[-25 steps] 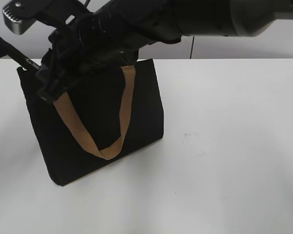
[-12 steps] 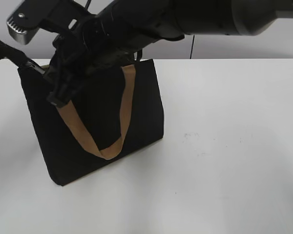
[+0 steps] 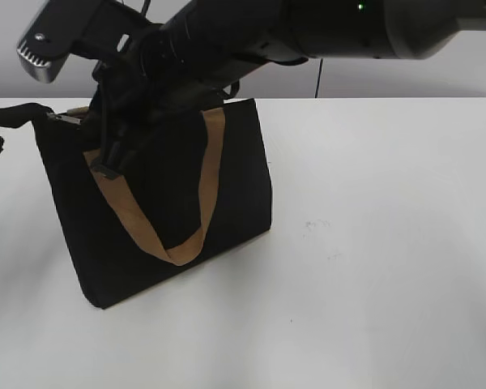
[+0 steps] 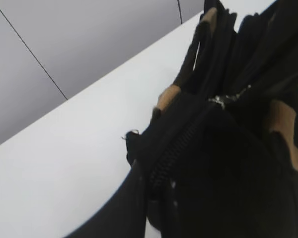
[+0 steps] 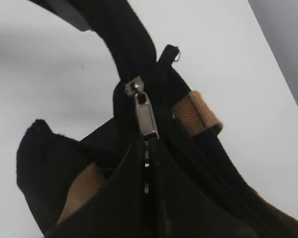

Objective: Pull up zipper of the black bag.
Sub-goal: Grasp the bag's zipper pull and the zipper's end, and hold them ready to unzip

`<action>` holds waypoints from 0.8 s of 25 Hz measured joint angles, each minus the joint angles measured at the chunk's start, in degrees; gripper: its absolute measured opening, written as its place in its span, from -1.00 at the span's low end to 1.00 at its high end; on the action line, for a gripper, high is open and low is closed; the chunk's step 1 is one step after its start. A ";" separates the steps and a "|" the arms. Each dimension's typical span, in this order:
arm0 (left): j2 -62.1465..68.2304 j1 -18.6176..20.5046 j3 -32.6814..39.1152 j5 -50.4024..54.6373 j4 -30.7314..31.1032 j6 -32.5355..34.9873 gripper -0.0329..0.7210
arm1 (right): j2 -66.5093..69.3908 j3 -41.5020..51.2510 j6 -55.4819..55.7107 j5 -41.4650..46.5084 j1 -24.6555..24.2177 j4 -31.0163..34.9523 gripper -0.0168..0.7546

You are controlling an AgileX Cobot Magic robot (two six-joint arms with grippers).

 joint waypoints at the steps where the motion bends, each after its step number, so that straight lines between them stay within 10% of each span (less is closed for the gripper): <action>1: 0.00 0.00 0.00 -0.04 2.09 -1.66 -0.85 | 0.00 0.00 0.00 -0.01 -0.04 -0.18 -0.96; 20: 0.00 0.00 0.00 0.50 32.43 -21.64 -0.85 | 0.00 0.00 0.00 0.46 -5.34 -0.47 -0.96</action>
